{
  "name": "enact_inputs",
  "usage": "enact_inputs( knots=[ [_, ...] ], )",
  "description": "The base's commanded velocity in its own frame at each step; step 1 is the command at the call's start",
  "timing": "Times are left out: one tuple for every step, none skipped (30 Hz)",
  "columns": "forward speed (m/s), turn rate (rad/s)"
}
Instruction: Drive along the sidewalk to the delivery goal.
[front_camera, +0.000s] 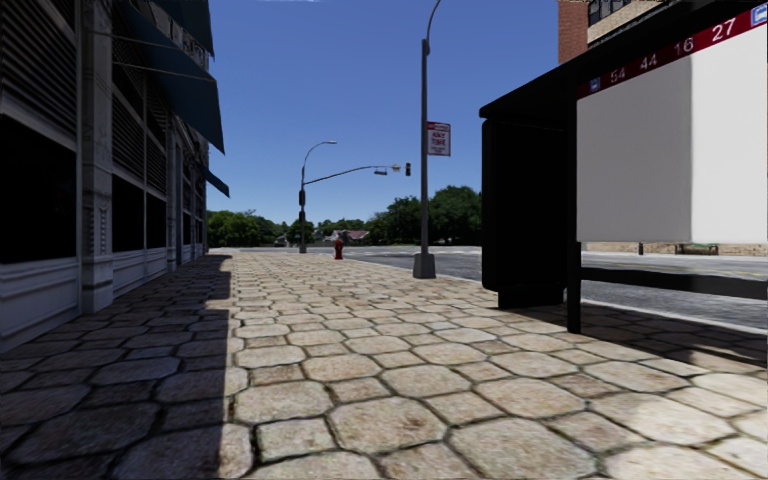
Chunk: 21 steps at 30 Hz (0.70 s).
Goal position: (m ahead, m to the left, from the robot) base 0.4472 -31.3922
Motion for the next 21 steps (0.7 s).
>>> enact_inputs(
  knots=[
    [2.00,0.44],
    [2.00,0.44],
    [2.00,0.44],
    [2.00,0.44],
    [2.00,0.44],
    [2.00,0.44],
    [2.00,0.44],
    [2.00,0.44],
    [2.00,0.44],
    [2.00,0.44],
    [2.00,0.44],
    [2.00,0.44],
    [2.00,0.44],
    [2.00,0.44],
    [2.00,0.44],
    [2.00,0.44],
    [2.00,0.44],
    [2.00,0.44],
    [2.00,0.44],
    [2.00,0.42],
    [2.00,0.38]
  ],
)
